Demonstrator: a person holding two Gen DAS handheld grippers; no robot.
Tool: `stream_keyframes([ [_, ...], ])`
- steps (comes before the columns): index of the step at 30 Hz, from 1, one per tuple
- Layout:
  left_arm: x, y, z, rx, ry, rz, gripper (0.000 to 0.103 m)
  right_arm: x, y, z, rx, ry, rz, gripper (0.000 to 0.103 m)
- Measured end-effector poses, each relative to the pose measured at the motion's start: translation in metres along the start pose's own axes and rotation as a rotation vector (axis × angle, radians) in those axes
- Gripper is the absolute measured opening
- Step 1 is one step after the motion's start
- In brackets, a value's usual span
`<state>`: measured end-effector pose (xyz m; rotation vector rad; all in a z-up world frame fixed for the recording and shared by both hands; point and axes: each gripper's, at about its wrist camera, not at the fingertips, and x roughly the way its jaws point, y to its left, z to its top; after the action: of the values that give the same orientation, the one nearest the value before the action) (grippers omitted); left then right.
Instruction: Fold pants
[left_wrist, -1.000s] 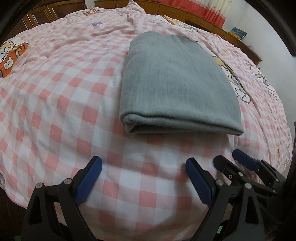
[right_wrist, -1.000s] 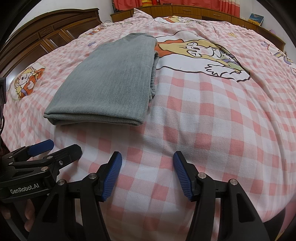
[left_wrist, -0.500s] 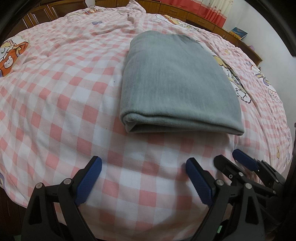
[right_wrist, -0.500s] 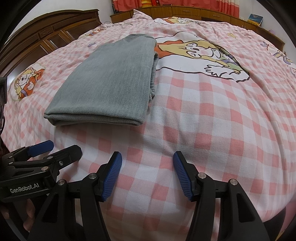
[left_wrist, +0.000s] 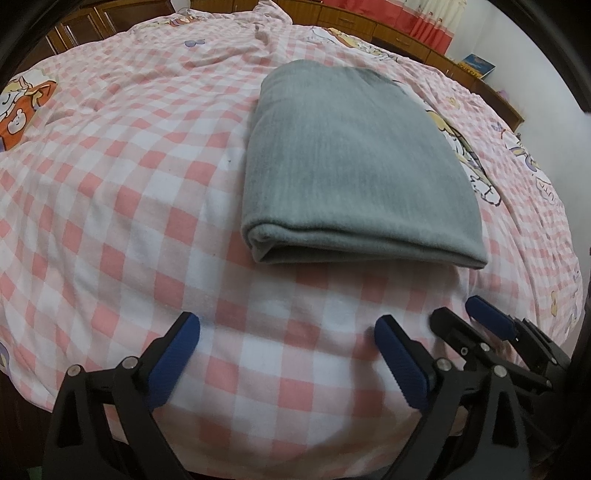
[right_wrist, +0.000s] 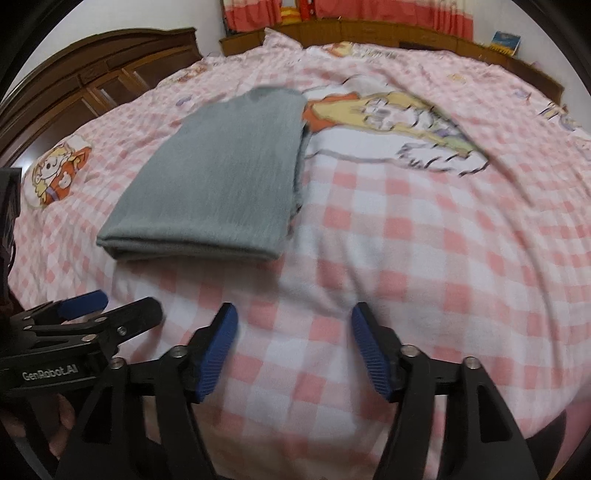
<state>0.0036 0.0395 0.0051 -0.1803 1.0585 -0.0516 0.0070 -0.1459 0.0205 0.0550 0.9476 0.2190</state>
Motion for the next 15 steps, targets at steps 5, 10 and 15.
stream_keyframes([
  [5, -0.010, 0.001, 0.001, -0.018, -0.012, -0.011, 0.102, -0.011, -0.008, 0.002, 0.034, -0.032, 0.017, 0.089],
  [10, -0.019, -0.006, 0.000, 0.015, -0.043, 0.038, 0.103, -0.017, -0.008, 0.002, 0.032, -0.046, 0.015, 0.089],
  [15, -0.023, -0.012, 0.000, 0.037, -0.044, 0.045, 0.103, -0.022, -0.009, 0.001, 0.037, -0.062, 0.018, 0.089],
])
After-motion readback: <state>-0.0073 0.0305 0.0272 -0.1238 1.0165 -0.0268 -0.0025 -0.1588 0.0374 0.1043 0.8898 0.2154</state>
